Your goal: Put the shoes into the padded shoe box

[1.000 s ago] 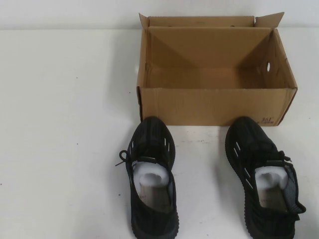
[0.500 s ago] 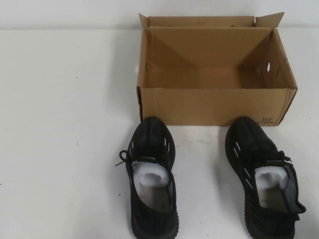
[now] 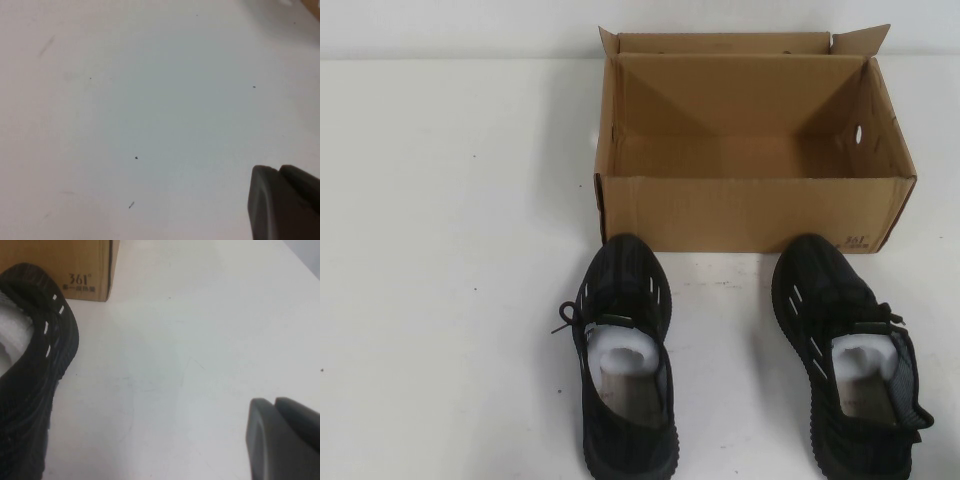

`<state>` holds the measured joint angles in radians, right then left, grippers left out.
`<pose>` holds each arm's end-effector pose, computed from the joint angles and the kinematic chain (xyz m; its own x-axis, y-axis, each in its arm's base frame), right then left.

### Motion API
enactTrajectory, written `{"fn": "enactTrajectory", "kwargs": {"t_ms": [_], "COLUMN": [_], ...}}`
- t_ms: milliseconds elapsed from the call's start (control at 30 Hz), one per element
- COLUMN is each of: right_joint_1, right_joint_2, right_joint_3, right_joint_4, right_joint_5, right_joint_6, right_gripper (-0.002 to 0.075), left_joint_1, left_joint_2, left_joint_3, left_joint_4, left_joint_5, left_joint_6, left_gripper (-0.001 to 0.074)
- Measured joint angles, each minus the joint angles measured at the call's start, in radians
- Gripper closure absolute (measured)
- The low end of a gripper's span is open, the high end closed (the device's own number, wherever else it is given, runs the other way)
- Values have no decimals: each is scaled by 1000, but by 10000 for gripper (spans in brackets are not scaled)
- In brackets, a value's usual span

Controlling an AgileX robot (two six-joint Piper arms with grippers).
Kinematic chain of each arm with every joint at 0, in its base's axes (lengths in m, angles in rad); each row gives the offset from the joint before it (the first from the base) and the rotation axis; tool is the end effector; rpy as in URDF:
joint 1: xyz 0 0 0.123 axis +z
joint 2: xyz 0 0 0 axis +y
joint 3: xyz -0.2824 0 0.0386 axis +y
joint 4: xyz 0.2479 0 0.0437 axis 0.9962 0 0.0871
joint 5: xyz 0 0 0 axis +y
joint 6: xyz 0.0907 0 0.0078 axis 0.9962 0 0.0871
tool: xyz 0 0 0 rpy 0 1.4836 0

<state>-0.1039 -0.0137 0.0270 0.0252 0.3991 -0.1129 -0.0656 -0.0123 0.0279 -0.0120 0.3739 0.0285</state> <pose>0.0516 -0.0045 0.1689 -0.3249 -0.0562 -0.9441 0.0657 0.9945 -0.0818 0.0524 -0.0038 0.1707 -0.2958 0.0368 -0.9545 0.0749 0.9971 0.0152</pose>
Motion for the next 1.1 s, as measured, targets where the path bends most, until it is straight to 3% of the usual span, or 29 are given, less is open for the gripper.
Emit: {"fn": "enactTrajectory", "kwargs": {"t_ms": [200, 467, 667, 900, 1100], "right_joint_1": [0, 0, 0, 0, 0], "right_joint_2": [0, 0, 0, 43, 333], "right_joint_3": [0, 0, 0, -97, -379], "right_joint_4": [36, 543, 760, 836, 633], "right_joint_5": [-84, -268, -329, -118, 185], "right_joint_6": [16, 49, 54, 44, 44], "right_gripper": [734, 734, 734, 734, 734], "left_joint_1": [0, 0, 0, 0, 0], "left_joint_2": [0, 0, 0, 0, 0], "left_joint_3": [0, 0, 0, 0, 0], "left_joint_4": [0, 0, 0, 0, 0], "left_joint_5": [0, 2, 2, 2, 2], "left_joint_6": [0, 0, 0, 0, 0], "left_gripper": [738, 738, 738, 738, 738]}}
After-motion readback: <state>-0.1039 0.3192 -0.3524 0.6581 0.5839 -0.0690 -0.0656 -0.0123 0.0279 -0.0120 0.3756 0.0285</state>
